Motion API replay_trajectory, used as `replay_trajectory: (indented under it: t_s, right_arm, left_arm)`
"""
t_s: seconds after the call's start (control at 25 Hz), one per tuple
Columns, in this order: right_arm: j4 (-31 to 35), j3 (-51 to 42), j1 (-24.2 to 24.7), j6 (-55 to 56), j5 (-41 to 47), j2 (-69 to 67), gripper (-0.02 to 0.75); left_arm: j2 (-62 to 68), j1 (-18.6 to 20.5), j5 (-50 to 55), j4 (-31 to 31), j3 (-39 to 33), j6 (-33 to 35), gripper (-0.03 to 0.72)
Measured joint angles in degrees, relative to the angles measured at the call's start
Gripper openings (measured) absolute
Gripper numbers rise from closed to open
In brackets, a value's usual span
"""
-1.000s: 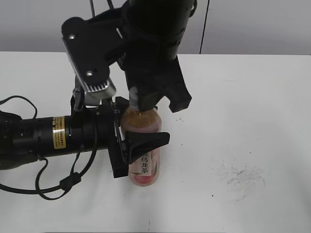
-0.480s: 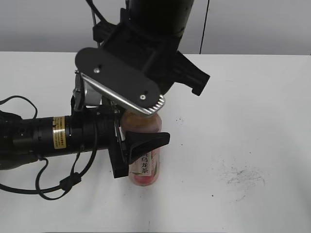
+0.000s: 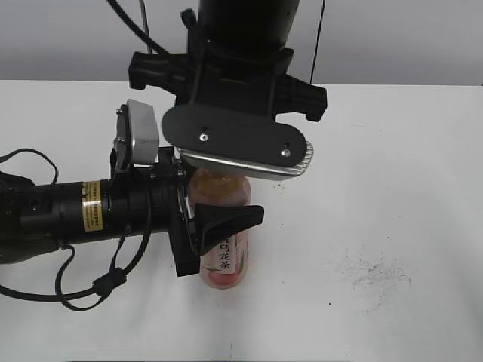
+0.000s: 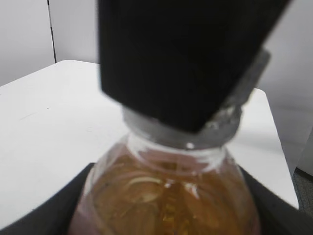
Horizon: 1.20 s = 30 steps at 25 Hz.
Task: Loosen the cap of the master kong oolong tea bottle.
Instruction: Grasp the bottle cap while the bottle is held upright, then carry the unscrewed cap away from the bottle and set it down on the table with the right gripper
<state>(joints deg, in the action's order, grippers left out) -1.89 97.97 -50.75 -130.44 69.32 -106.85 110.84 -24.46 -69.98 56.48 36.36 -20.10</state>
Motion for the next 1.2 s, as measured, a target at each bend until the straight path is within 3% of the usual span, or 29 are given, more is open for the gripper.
replay_trajectory:
  t_s: [0.52,0.76,0.92,1.2]
  right_arm:
    - [-2.61,2.2,0.06,0.04,0.54,0.77,0.273]
    - [-8.77,1.51,2.25,25.81,0.54,2.63,0.272]
    - [-10.83,-1.52,8.27,44.44,0.54,2.63,0.272]
    - [-2.25,-12.6,20.98,58.64,0.48,1.06,0.272]
  left_arm:
    - [0.0,0.0,-0.12,0.31,0.0,0.24,0.445]
    - [0.0,0.0,-0.12,0.35,0.0,0.24,0.445]
    - [0.0,0.0,-0.12,0.35,0.0,0.26,0.445]
    - [0.0,0.0,-0.12,0.35,0.0,0.26,0.445]
